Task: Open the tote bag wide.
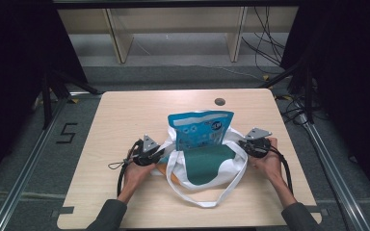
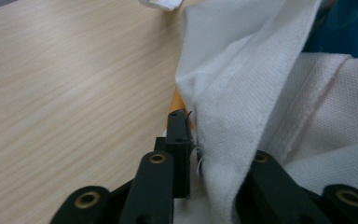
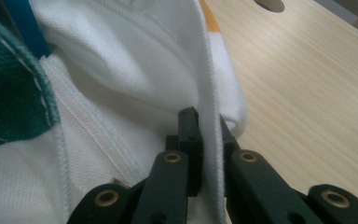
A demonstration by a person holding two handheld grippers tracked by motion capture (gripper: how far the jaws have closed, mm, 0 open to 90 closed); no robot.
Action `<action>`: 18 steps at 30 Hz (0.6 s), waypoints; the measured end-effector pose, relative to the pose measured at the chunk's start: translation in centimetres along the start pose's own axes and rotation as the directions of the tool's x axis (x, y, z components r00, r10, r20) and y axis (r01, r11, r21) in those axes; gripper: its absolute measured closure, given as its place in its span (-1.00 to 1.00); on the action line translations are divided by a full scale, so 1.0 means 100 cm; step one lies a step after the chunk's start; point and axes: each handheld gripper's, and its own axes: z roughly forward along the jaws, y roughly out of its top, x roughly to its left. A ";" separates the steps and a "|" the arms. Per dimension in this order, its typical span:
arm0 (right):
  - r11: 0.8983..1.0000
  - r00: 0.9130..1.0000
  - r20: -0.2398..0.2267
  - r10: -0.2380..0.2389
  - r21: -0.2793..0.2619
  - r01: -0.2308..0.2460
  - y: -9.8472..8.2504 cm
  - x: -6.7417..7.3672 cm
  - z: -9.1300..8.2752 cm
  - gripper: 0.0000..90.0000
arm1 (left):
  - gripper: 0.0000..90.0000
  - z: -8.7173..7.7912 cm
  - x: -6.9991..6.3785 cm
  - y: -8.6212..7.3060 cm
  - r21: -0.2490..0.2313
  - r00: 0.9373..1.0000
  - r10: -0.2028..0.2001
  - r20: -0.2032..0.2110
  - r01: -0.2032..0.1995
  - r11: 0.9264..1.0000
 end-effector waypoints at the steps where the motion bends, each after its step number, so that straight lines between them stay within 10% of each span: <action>1: 1.000 1.000 -0.004 -0.010 -0.006 0.010 0.000 -0.002 -0.001 0.95 | 0.68 -0.001 0.001 0.000 -0.002 1.000 0.000 -0.001 0.000 1.000; 2: 1.000 1.000 -0.004 0.000 -0.010 0.000 0.000 -0.003 -0.002 0.95 | 0.64 -0.001 -0.001 -0.001 -0.031 0.998 -0.069 0.011 0.069 0.997; 7: 0.999 0.999 0.008 0.036 -0.010 -0.036 0.002 -0.005 -0.008 0.72 | 0.06 -0.018 0.010 0.004 0.000 0.994 -0.107 -0.022 0.107 0.994; 9: 0.996 0.997 0.020 0.080 -0.029 -0.079 0.004 -0.012 -0.015 0.51 | -0.11 -0.030 0.014 0.008 -0.063 0.974 -0.228 -0.002 0.227 0.972; 12: 0.984 0.989 0.013 0.150 -0.096 -0.149 0.008 -0.020 -0.028 0.42 | -0.19 -0.045 0.015 0.015 -0.114 0.954 -0.296 0.035 0.298 0.948; 18: 0.963 0.979 -0.016 0.201 -0.180 -0.201 0.023 -0.025 -0.060 0.27 | -0.12 -0.079 0.000 0.038 -0.204 0.964 -0.253 0.079 0.264 0.943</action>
